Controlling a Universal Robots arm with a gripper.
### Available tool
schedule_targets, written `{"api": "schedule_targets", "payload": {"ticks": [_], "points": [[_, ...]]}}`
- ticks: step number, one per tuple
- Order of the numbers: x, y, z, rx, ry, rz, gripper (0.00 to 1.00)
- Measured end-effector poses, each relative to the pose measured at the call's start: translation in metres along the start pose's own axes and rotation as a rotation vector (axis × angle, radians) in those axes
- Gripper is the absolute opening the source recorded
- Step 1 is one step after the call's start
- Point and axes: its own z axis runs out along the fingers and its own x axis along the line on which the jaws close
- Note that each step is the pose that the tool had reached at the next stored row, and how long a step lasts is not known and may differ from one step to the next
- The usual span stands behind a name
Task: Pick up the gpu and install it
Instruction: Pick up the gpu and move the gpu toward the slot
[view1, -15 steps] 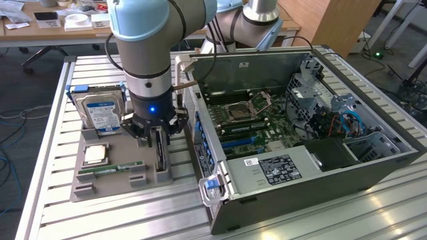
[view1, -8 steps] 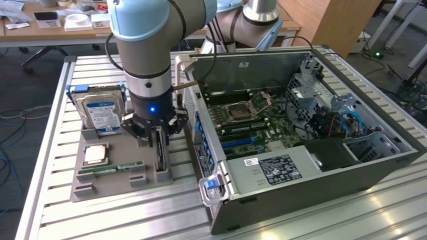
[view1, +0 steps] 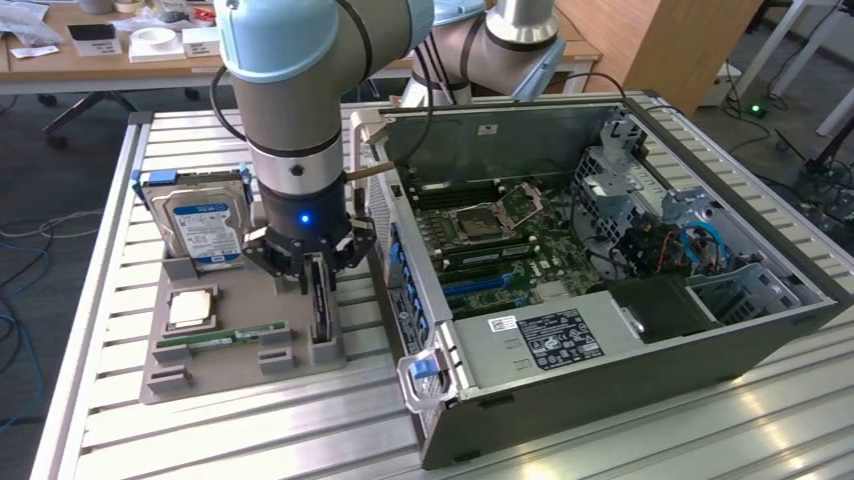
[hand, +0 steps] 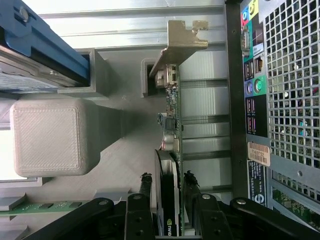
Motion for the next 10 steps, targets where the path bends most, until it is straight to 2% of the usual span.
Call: {"api": "schedule_targets", "payload": {"ticks": [10], "points": [[-0.0003, 0.0, 0.0, 0.0, 0.0001, 0.0, 0.39]]}}
